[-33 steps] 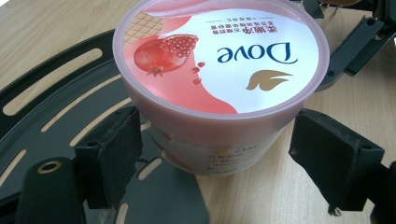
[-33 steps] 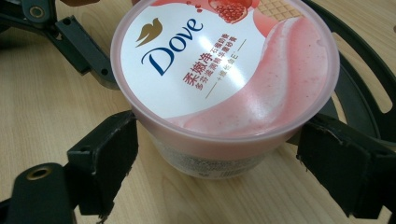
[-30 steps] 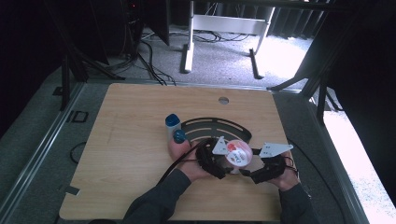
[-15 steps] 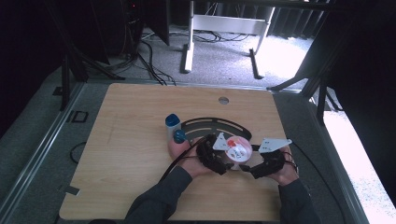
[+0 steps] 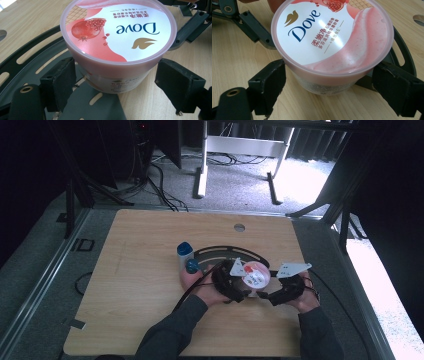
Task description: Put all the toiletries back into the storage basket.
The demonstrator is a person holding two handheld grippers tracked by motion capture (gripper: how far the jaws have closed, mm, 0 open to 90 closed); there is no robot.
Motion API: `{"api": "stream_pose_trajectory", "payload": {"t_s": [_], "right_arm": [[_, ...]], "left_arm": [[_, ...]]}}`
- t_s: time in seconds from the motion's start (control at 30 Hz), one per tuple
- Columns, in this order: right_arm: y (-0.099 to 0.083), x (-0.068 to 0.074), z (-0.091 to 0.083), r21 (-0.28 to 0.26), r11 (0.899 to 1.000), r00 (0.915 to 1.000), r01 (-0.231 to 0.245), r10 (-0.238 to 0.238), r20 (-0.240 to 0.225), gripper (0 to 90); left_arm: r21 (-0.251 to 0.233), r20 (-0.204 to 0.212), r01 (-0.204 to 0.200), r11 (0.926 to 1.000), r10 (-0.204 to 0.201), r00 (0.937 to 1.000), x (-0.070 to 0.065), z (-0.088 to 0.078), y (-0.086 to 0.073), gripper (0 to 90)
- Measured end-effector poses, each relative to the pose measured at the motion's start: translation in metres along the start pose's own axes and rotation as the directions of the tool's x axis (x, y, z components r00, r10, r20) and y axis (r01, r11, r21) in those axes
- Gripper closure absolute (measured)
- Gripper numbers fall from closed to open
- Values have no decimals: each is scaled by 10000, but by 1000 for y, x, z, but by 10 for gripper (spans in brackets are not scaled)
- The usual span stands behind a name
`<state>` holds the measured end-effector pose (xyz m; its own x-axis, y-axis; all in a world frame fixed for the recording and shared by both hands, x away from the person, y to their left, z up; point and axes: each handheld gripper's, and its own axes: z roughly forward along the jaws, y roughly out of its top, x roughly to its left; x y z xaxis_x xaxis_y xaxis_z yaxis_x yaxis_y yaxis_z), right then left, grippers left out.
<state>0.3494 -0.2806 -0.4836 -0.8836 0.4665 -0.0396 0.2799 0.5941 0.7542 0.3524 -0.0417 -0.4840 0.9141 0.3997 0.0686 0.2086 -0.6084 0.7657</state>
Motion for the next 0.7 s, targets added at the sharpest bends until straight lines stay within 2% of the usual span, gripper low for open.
{"api": "stream_pose_trajectory", "payload": {"t_s": [0.33, 0.7], "right_arm": [[5, -9, 0, -28, 10000, 10000, 68, -68, -3, 127], [10, -19, 2, 134, 9998, 9998, 173, -171, -116, 135]], "left_arm": [[99, -126, -153, 9998, 154, 9998, 7, 0, 7, 172], [135, -111, -24, 9999, 25, 9999, 15, 3, 10, 172]]}}
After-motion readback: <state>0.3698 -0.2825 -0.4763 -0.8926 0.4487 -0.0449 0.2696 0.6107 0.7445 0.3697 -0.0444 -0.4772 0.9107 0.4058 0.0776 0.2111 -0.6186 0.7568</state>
